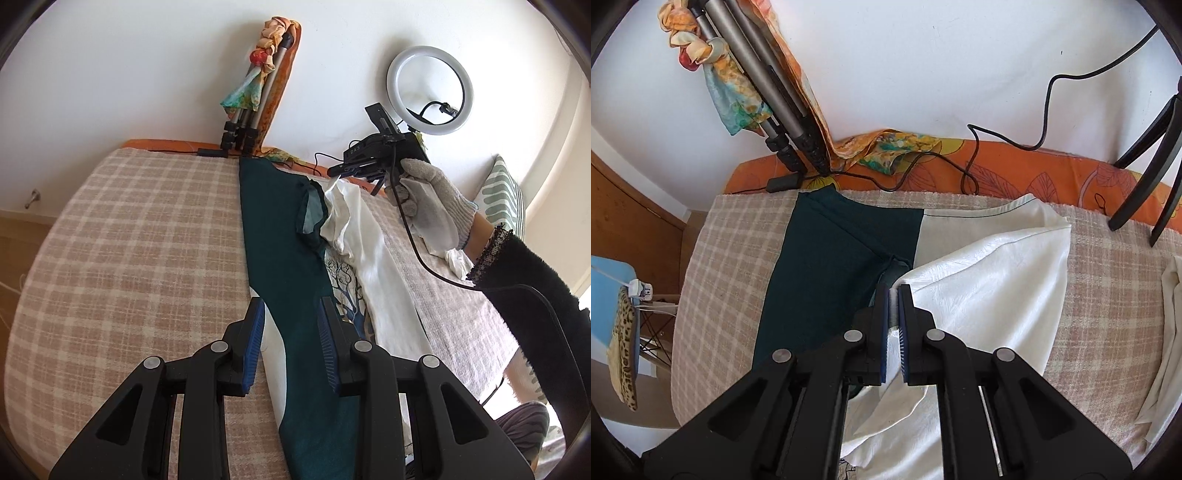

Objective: Fold small clothes
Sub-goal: 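Move both open tools along the folded shirt to its printed hem, then grasp the shirt hem with the left tool while the right tool grasps beside it, then lift the hem with both tools and fold it over toward the collar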

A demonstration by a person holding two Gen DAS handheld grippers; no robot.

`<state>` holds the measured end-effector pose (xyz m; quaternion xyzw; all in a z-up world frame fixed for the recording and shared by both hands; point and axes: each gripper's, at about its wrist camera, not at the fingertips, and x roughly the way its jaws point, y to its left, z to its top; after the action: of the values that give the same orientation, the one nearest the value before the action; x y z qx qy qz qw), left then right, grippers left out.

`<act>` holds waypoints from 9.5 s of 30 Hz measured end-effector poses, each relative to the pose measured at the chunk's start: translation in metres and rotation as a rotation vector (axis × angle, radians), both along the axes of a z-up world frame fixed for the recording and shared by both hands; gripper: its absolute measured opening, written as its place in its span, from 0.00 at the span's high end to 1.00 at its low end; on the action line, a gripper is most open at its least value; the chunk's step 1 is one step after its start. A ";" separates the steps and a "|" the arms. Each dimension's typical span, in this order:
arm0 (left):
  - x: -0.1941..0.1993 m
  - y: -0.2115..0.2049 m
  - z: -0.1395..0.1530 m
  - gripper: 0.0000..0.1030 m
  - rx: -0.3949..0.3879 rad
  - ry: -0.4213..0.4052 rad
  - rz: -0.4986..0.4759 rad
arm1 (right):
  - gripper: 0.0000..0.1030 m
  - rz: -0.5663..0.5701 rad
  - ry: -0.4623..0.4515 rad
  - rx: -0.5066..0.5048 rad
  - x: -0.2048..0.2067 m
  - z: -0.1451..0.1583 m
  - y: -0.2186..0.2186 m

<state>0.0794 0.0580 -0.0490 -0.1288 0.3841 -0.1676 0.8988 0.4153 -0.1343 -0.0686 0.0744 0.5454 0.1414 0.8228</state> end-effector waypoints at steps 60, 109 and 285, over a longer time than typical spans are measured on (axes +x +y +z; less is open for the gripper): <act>-0.086 -0.019 -0.091 0.61 -0.163 0.409 -0.168 | 0.62 0.141 0.089 0.235 -0.422 -0.055 -0.084; -0.094 0.002 -0.100 0.63 -0.325 0.589 -0.171 | 0.48 0.024 0.364 0.456 -0.423 -0.068 -0.116; 0.035 -0.088 -0.045 0.99 0.500 -0.087 -0.548 | 0.95 -0.164 0.146 0.488 -0.245 -0.029 -0.123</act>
<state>0.1144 -0.0300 -0.0939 0.2095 0.3950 -0.3082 0.8397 0.1707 -0.2569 -0.0977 0.3243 0.5454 0.1960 0.7476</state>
